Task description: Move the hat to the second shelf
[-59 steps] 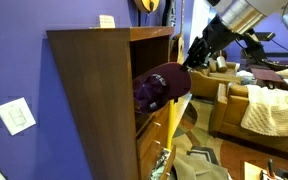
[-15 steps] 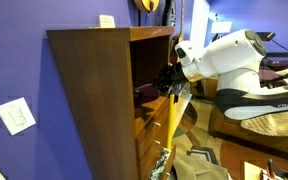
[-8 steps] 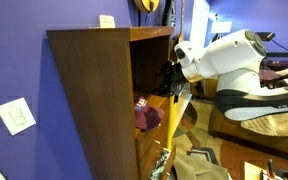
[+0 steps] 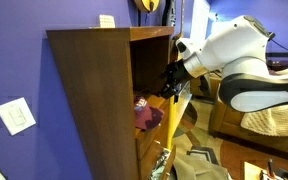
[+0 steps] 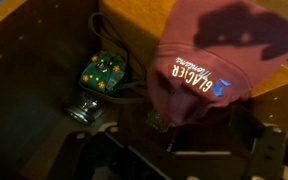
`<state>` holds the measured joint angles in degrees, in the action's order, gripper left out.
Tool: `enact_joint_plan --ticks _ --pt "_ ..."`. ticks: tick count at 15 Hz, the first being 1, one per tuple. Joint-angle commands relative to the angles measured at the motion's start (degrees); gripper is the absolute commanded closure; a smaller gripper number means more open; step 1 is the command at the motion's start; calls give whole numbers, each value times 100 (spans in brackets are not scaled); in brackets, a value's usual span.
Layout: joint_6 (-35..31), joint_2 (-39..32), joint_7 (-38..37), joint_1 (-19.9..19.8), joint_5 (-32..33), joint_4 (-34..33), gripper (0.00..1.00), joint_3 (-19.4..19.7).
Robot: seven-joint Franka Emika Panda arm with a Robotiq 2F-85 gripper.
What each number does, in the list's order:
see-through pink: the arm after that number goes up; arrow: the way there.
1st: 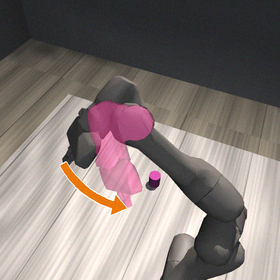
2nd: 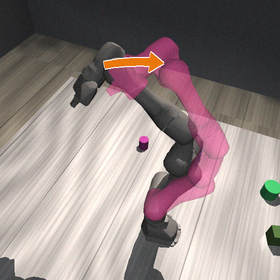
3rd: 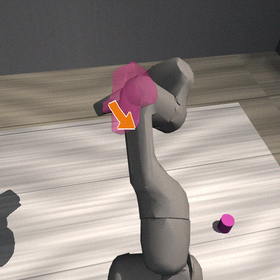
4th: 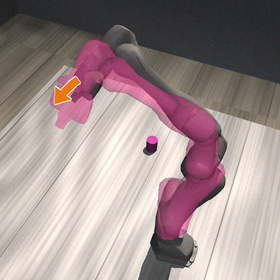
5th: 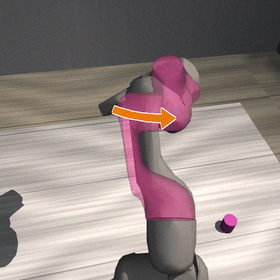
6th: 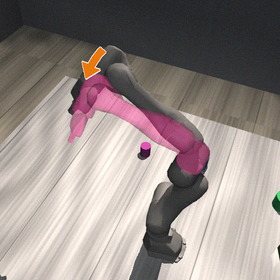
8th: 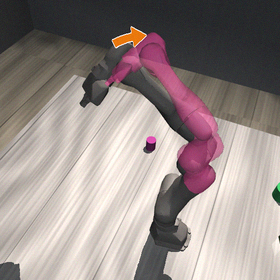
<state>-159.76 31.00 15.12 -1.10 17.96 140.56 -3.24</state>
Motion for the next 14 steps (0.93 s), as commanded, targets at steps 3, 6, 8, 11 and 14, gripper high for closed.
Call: enact_joint_plan --ticks 3,6,8,11,14 --pt "2134 387 -424 276 -854 -583 0 222" --pt "3364 504 -662 266 -1188 -1031 0 296" --pt "4023 571 -926 235 -1426 -1303 0 333" --pt "4530 720 -1415 153 -1747 -1594 0 373" --pt "4925 844 -1754 22 -1762 -1872 0 369"
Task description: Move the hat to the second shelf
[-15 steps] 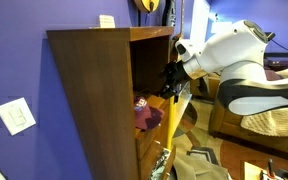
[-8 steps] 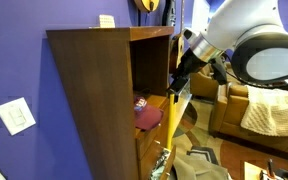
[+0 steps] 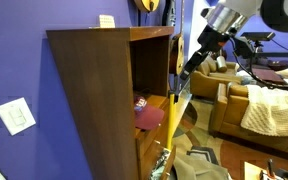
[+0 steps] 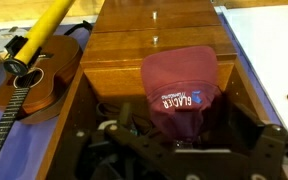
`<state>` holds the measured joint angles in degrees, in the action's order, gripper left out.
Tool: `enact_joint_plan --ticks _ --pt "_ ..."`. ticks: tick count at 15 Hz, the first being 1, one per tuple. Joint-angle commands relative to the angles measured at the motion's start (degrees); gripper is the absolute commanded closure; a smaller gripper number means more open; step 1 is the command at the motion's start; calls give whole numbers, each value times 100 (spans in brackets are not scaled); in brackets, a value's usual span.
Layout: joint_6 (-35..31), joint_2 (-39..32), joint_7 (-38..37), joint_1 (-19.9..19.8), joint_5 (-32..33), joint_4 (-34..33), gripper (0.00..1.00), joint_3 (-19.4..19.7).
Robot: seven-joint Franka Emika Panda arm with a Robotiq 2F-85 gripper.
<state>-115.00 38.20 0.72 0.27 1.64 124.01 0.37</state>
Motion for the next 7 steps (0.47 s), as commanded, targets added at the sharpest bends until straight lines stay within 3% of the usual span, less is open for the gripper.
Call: enact_joint_plan --ticks 1,7 --pt "621 134 -384 -163 -68 -325 0 -9" --pt "658 144 -339 -165 -16 -437 0 -7"
